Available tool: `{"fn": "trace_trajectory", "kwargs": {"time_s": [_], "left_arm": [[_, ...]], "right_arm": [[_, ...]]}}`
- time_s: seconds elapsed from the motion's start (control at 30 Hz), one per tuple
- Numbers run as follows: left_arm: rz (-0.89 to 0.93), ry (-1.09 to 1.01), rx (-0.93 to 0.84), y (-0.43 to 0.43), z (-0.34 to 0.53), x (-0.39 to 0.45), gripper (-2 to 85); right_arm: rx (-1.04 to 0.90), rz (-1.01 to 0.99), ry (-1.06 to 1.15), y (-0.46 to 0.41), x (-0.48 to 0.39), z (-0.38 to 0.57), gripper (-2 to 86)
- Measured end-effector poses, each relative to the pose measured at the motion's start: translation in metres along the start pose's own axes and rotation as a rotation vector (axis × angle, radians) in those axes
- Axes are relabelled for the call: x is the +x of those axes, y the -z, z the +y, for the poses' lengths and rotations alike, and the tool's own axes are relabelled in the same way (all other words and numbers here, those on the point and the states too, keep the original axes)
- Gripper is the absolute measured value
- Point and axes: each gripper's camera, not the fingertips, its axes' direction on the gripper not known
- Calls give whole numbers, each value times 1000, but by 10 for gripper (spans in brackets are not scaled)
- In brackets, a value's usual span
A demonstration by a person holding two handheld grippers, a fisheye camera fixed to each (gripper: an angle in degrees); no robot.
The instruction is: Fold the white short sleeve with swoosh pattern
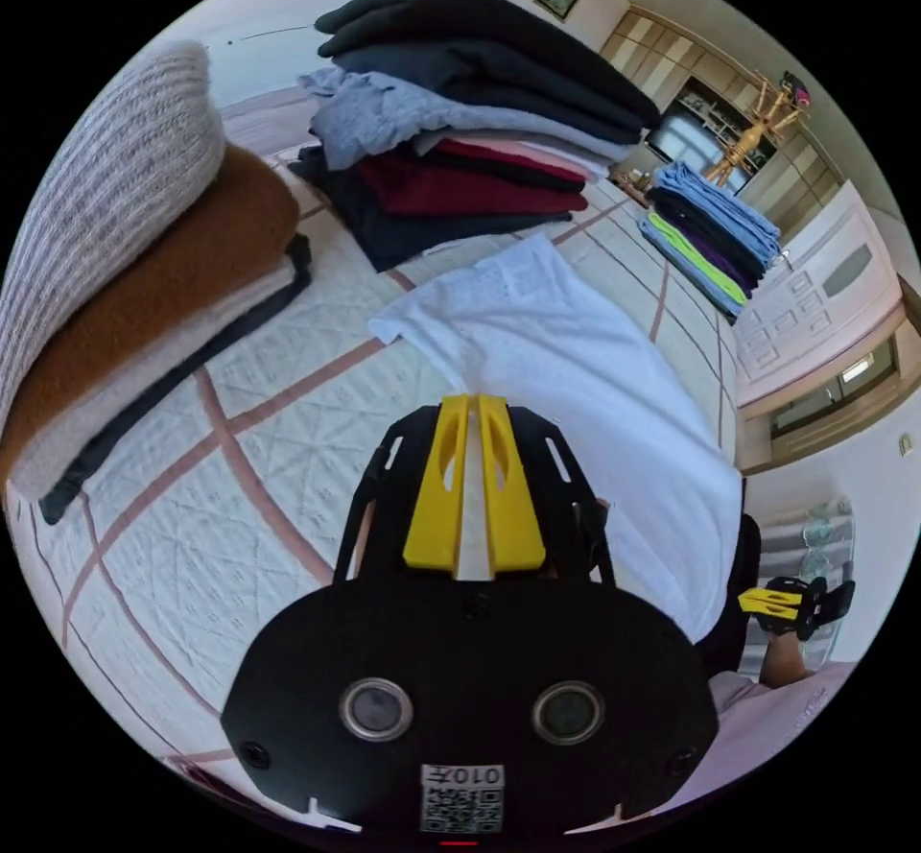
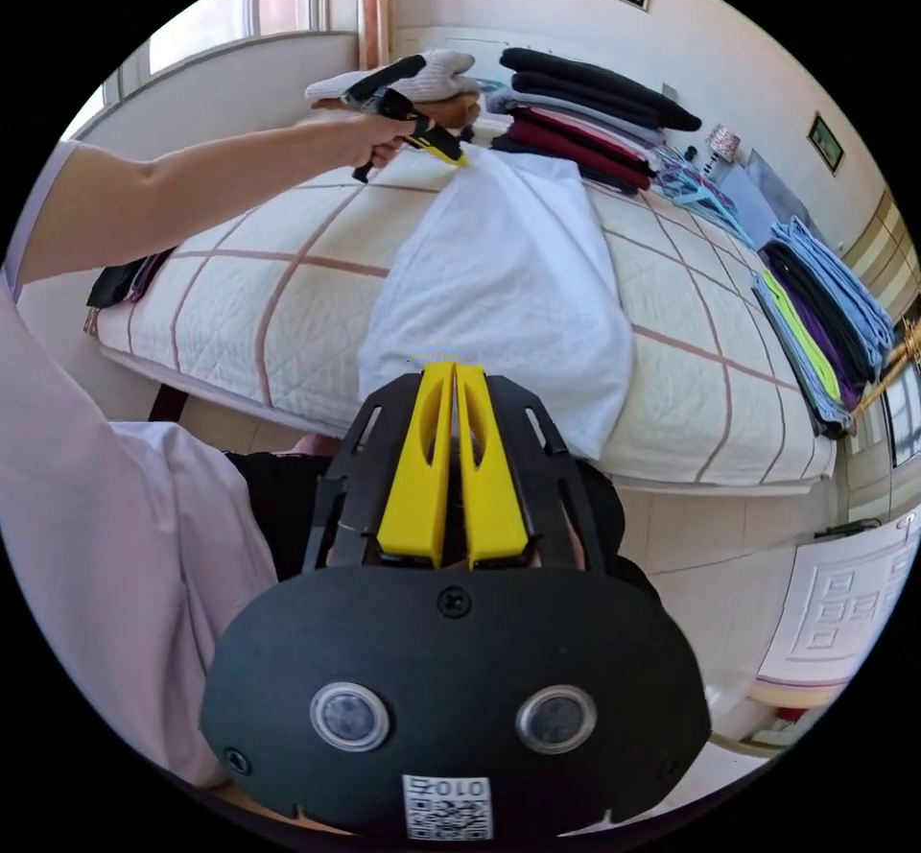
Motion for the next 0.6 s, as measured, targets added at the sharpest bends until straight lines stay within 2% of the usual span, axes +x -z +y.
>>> {"fn": "trace_trajectory", "kwargs": {"time_s": [0.07, 0.2, 0.27, 0.37, 0.47, 0.6], "left_arm": [[9, 39, 1, -1, 3, -8, 33], [-223, 47, 92, 28, 4, 8, 42], [-263, -64, 134, 38, -8, 34, 45], [-303, -264, 95, 31, -48, 90, 48], [-296, -380, 48, 6, -97, 135, 50], [-429, -553, -28, -55, -157, 198, 52]], "right_arm": [[-9, 21, -52, 3, 25, 6, 15], [-4, 26, -175, 7, 76, 18, 27], [-9, -44, -260, 4, 115, 22, 47], [-33, -142, -327, -4, 159, 23, 61], [-50, -202, -369, -11, 193, 23, 68], [-27, -221, -375, -10, 220, 29, 74]]}}
